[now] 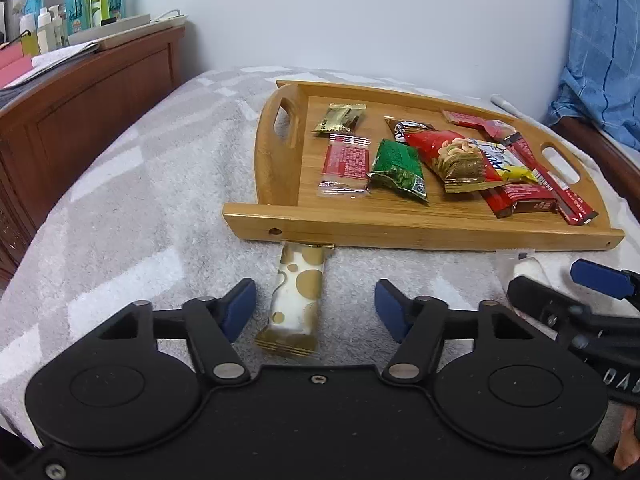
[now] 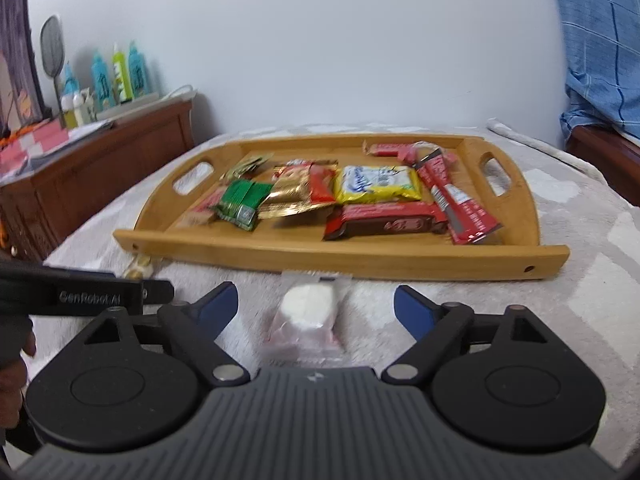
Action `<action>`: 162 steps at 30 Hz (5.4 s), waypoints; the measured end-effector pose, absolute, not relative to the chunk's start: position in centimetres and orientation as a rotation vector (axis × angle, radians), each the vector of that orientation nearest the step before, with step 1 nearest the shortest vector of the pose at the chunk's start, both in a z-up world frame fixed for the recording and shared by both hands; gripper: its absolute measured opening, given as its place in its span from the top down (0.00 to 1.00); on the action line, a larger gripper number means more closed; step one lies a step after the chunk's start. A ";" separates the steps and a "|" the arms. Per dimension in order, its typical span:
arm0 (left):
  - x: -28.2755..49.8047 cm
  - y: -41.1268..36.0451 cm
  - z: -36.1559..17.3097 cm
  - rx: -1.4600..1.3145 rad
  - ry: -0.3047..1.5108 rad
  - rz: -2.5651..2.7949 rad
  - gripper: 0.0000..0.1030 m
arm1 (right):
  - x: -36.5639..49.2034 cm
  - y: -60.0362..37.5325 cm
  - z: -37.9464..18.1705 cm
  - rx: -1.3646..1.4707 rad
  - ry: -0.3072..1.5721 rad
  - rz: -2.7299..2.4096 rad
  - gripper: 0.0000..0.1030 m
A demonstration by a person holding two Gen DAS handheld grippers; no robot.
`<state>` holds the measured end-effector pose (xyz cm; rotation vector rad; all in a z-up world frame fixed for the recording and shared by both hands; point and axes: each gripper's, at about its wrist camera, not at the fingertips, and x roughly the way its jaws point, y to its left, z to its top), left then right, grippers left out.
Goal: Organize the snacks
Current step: 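Move the left tool to the gold-spotted bar while the right tool approaches the white-wrapped cake, then grasp the gold-spotted bar with the left tool while the right tool grasps the white-wrapped cake, then carry the gold-spotted bar with the left tool while the right tool carries the white cake over the tray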
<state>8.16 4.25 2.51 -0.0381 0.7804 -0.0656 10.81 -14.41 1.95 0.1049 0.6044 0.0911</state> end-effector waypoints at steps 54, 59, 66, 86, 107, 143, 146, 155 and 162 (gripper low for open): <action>5.7 2.5 2.6 -0.019 0.783 -0.097 0.78 | 10.4 -12.6 0.3 0.045 0.581 0.004 0.43; 5.6 2.3 2.6 -0.013 0.780 -0.094 0.78 | 10.4 -12.5 0.4 0.049 0.583 0.008 0.54; 5.6 2.3 2.8 -0.040 0.784 -0.091 0.79 | 10.5 -12.9 0.6 0.071 0.583 0.008 0.58; 5.4 1.4 3.2 -0.056 0.780 -0.103 0.80 | 10.0 -12.8 0.7 0.047 0.553 -0.047 0.29; 5.0 1.2 3.4 -0.094 0.752 -0.097 0.80 | 9.7 -12.4 1.1 0.031 0.552 -0.004 0.63; 11.8 -0.2 9.3 -0.093 0.674 -0.149 0.80 | 15.0 -20.7 5.9 0.189 0.410 -0.087 0.63; 12.7 -0.7 9.3 -0.073 0.670 -0.152 0.80 | 15.8 -20.9 6.0 0.179 0.409 -0.074 0.63; 16.1 -1.1 9.1 -0.089 0.673 -0.148 0.80 | 18.8 -20.8 6.4 0.173 0.401 -0.028 0.63; 19.2 -0.8 9.4 -0.093 0.677 -0.129 0.80 | 21.7 -20.7 6.8 0.170 0.384 -0.003 0.63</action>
